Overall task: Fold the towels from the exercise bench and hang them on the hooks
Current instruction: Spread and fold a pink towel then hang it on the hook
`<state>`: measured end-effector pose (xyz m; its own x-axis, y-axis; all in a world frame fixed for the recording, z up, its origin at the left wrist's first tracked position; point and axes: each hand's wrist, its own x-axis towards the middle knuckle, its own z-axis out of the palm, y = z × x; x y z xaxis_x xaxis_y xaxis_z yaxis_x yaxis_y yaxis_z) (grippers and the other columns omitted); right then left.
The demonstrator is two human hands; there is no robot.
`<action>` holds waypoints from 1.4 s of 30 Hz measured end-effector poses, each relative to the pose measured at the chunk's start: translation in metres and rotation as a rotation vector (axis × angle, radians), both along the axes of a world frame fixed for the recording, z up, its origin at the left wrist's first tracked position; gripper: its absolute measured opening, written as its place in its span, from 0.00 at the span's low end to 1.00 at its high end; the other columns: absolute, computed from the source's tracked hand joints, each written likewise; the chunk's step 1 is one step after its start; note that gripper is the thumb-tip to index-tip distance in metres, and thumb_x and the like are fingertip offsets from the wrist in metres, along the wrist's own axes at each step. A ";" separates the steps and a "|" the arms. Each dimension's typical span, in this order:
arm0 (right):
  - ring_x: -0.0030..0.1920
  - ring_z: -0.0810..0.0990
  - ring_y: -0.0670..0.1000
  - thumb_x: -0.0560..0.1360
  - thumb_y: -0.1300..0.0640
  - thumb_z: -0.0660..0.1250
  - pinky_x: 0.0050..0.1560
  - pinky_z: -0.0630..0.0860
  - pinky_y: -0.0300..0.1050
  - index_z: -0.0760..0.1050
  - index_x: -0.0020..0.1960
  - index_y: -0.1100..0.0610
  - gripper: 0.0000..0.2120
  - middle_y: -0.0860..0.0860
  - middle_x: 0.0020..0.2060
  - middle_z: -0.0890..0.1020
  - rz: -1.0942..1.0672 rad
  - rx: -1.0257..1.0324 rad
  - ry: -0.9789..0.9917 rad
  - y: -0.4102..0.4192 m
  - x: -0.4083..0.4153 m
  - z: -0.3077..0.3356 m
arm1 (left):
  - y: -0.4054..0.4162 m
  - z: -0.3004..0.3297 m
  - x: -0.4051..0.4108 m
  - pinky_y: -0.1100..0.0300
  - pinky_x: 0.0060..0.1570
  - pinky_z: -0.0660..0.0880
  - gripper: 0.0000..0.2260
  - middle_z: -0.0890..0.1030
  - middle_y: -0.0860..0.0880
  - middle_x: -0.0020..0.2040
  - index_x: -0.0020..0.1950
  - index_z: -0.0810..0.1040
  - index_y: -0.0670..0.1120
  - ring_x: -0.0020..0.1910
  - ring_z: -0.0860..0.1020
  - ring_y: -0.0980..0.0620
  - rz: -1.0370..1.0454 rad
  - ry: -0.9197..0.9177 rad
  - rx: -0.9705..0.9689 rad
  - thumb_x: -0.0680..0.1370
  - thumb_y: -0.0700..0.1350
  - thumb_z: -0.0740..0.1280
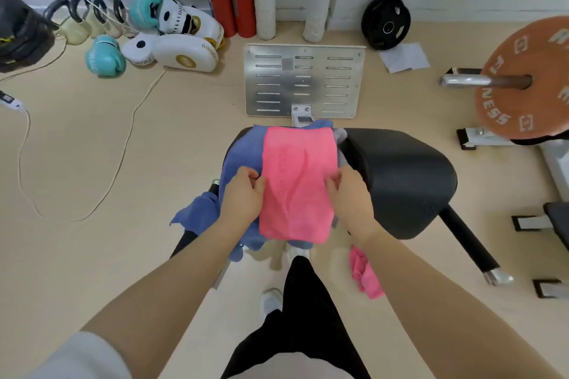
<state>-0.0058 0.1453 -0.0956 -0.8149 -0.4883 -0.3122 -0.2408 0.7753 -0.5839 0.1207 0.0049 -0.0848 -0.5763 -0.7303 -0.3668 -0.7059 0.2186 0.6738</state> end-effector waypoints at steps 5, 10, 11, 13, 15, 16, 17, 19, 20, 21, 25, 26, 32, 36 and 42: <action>0.40 0.71 0.51 0.77 0.52 0.62 0.38 0.65 0.44 0.69 0.46 0.65 0.15 0.60 0.38 0.73 -0.175 -0.097 -0.348 0.033 0.036 -0.021 | 0.028 -0.018 0.018 0.59 0.33 0.63 0.13 0.68 0.50 0.32 0.37 0.67 0.43 0.33 0.65 0.52 0.039 -0.052 0.246 0.80 0.48 0.58; 0.39 0.68 0.50 0.75 0.53 0.65 0.39 0.65 0.47 0.68 0.40 0.58 0.10 0.49 0.34 0.70 -0.138 -0.139 -0.345 0.037 0.040 -0.032 | 0.034 -0.026 0.027 0.62 0.40 0.68 0.13 0.73 0.49 0.40 0.46 0.71 0.44 0.39 0.70 0.53 0.107 0.021 0.452 0.78 0.54 0.60; 0.41 0.68 0.51 0.74 0.53 0.66 0.41 0.66 0.48 0.71 0.42 0.63 0.12 0.52 0.36 0.71 -0.137 -0.148 -0.352 0.037 0.039 -0.033 | 0.032 -0.029 0.029 0.62 0.41 0.69 0.12 0.73 0.49 0.40 0.45 0.72 0.44 0.39 0.71 0.52 0.095 0.044 0.478 0.78 0.53 0.62; 0.42 0.68 0.51 0.73 0.53 0.68 0.42 0.69 0.51 0.71 0.48 0.72 0.20 0.61 0.38 0.72 -0.157 -0.197 -0.415 0.034 0.037 -0.033 | 0.030 -0.031 0.035 0.60 0.45 0.71 0.12 0.74 0.47 0.41 0.43 0.73 0.44 0.41 0.72 0.51 0.085 0.110 0.557 0.76 0.53 0.65; 0.41 0.70 0.51 0.73 0.53 0.68 0.42 0.71 0.50 0.72 0.50 0.73 0.21 0.61 0.39 0.74 -0.182 -0.239 -0.459 0.037 0.037 -0.030 | 0.029 -0.034 0.039 0.54 0.51 0.73 0.15 0.76 0.46 0.44 0.47 0.76 0.41 0.44 0.73 0.49 0.077 0.146 0.633 0.75 0.53 0.66; 0.41 0.71 0.51 0.74 0.53 0.67 0.42 0.70 0.49 0.73 0.48 0.72 0.20 0.59 0.40 0.76 -0.201 -0.269 -0.474 0.039 0.037 -0.029 | 0.029 -0.035 0.041 0.52 0.54 0.73 0.15 0.78 0.47 0.45 0.48 0.77 0.40 0.45 0.74 0.49 0.073 0.154 0.667 0.75 0.53 0.67; 0.42 0.73 0.51 0.74 0.53 0.67 0.44 0.71 0.49 0.74 0.47 0.69 0.17 0.57 0.41 0.78 -0.234 -0.306 -0.507 0.043 0.037 -0.029 | 0.030 -0.034 0.041 0.51 0.54 0.74 0.13 0.80 0.48 0.45 0.47 0.78 0.41 0.45 0.76 0.50 0.074 0.165 0.700 0.75 0.52 0.67; 0.46 0.76 0.53 0.74 0.53 0.67 0.50 0.76 0.53 0.75 0.50 0.66 0.15 0.60 0.49 0.81 -0.311 -0.394 -0.629 0.050 0.040 -0.028 | 0.034 -0.032 0.039 0.58 0.49 0.74 0.08 0.83 0.52 0.43 0.45 0.80 0.47 0.44 0.79 0.52 0.090 0.208 0.779 0.76 0.50 0.66; 0.48 0.77 0.54 0.75 0.55 0.66 0.52 0.76 0.54 0.74 0.54 0.66 0.15 0.60 0.51 0.81 -0.333 -0.433 -0.690 0.054 0.042 -0.028 | 0.037 -0.031 0.038 0.60 0.48 0.73 0.07 0.83 0.52 0.44 0.46 0.80 0.47 0.45 0.79 0.54 0.104 0.238 0.818 0.77 0.49 0.65; 0.49 0.78 0.54 0.76 0.57 0.65 0.50 0.77 0.51 0.73 0.56 0.66 0.14 0.59 0.51 0.80 -0.336 -0.463 -0.734 0.058 0.043 -0.026 | 0.040 -0.031 0.036 0.61 0.48 0.73 0.07 0.83 0.52 0.46 0.48 0.79 0.47 0.47 0.79 0.54 0.123 0.271 0.851 0.77 0.48 0.64; 0.50 0.80 0.53 0.77 0.59 0.64 0.55 0.77 0.50 0.76 0.56 0.62 0.10 0.55 0.50 0.82 -0.264 -0.512 -0.884 0.072 0.043 -0.020 | 0.056 -0.031 0.035 0.61 0.46 0.75 0.13 0.80 0.49 0.56 0.60 0.74 0.43 0.52 0.78 0.53 0.271 0.375 0.920 0.78 0.47 0.63; 0.51 0.80 0.54 0.76 0.58 0.64 0.58 0.76 0.52 0.77 0.54 0.62 0.10 0.56 0.51 0.82 -0.251 -0.514 -0.905 0.074 0.042 -0.019 | 0.060 -0.029 0.037 0.62 0.44 0.76 0.15 0.80 0.48 0.55 0.61 0.73 0.42 0.50 0.79 0.53 0.297 0.382 0.927 0.78 0.48 0.63; 0.59 0.78 0.60 0.74 0.55 0.67 0.62 0.73 0.62 0.73 0.59 0.60 0.16 0.60 0.59 0.78 -0.188 -0.368 -0.749 0.090 0.043 -0.010 | 0.075 -0.012 0.054 0.55 0.46 0.81 0.10 0.82 0.50 0.51 0.57 0.75 0.43 0.37 0.80 0.56 0.252 0.390 1.028 0.78 0.44 0.62; 0.51 0.82 0.51 0.74 0.61 0.67 0.52 0.80 0.50 0.56 0.73 0.49 0.33 0.56 0.59 0.77 -0.056 -0.352 -0.603 0.100 0.048 0.007 | 0.077 -0.002 0.065 0.58 0.44 0.80 0.10 0.82 0.48 0.52 0.55 0.76 0.44 0.46 0.81 0.52 0.200 0.365 1.027 0.76 0.46 0.66; 0.27 0.72 0.46 0.78 0.69 0.54 0.27 0.73 0.36 0.77 0.48 0.56 0.15 0.55 0.36 0.72 0.087 -0.339 -0.760 0.097 0.042 0.058 | 0.066 0.029 0.071 0.60 0.47 0.75 0.28 0.69 0.58 0.64 0.73 0.60 0.54 0.56 0.73 0.55 -0.001 0.235 0.534 0.76 0.49 0.67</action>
<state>0.0367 0.2420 -0.0376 -0.3965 -0.7061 -0.5867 0.2618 0.5256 -0.8095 0.1921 0.0713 -0.0553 -0.6877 -0.4783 -0.5462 -0.5238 -0.1940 0.8295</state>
